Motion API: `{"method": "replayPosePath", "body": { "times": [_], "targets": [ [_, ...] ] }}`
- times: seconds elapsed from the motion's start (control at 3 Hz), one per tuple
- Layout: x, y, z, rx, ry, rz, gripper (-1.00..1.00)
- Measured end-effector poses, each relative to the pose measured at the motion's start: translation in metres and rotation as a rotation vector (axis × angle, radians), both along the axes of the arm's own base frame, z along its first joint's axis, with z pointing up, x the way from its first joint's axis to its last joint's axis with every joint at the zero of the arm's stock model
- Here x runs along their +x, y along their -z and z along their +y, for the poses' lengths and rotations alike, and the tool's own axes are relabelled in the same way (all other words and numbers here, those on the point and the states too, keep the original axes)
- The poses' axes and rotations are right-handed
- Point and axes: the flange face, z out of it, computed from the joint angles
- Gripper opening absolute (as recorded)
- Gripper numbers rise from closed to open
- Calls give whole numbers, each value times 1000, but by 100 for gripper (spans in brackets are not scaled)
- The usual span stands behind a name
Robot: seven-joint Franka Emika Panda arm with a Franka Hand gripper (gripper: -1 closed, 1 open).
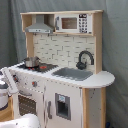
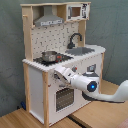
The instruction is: Play with the kitchen
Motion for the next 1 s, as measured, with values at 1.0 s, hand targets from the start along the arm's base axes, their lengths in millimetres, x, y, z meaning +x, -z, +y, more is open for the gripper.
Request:
{"method": "replayPosePath", "body": {
  "times": [1.0],
  "targets": [
    [0, -1, 1, -331, -28, -2, -100]
  ]
}}
